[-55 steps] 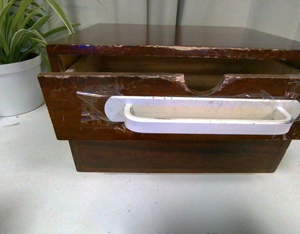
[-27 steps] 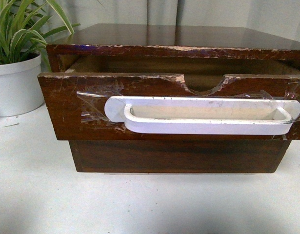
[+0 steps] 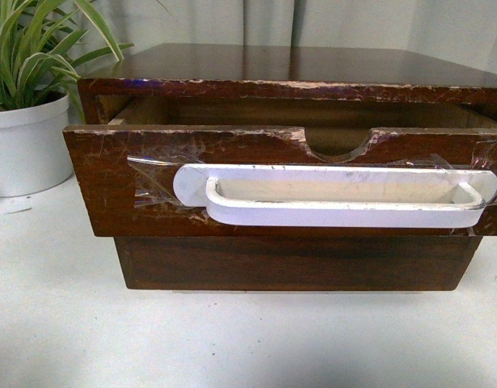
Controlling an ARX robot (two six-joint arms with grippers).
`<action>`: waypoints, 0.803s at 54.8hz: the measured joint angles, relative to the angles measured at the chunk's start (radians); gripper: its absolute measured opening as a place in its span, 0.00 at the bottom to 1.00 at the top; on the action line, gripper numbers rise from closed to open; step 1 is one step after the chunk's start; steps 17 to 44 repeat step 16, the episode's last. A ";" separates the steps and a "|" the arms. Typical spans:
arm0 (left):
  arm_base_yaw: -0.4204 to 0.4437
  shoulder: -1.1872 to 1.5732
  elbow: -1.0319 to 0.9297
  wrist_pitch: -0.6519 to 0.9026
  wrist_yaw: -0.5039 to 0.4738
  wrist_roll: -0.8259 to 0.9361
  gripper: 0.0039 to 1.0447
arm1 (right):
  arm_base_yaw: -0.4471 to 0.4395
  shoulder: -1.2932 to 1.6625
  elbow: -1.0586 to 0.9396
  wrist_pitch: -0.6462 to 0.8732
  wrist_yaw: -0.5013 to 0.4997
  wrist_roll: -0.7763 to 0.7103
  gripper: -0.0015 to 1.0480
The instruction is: Open drawer
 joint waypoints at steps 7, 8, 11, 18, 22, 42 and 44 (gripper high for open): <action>0.000 0.000 0.000 0.000 0.000 0.000 0.94 | 0.000 0.000 0.000 0.000 0.000 0.000 0.91; 0.000 0.000 0.000 0.000 0.000 0.000 0.94 | 0.000 0.000 0.000 0.000 0.000 0.000 0.91; 0.000 0.000 0.000 0.000 0.000 0.000 0.94 | 0.000 0.000 0.000 0.000 0.000 0.000 0.91; 0.000 0.000 0.000 0.000 0.000 0.000 0.94 | 0.000 0.000 0.000 0.000 0.000 0.000 0.91; 0.000 0.000 0.000 0.000 0.000 0.000 0.94 | 0.000 0.000 0.000 0.000 0.000 0.000 0.91; 0.000 0.000 0.000 0.000 0.000 0.000 0.94 | 0.000 0.000 0.000 0.000 0.000 0.000 0.91; 0.000 0.000 0.000 0.000 0.000 0.000 0.94 | 0.000 0.000 0.000 0.000 0.000 0.000 0.91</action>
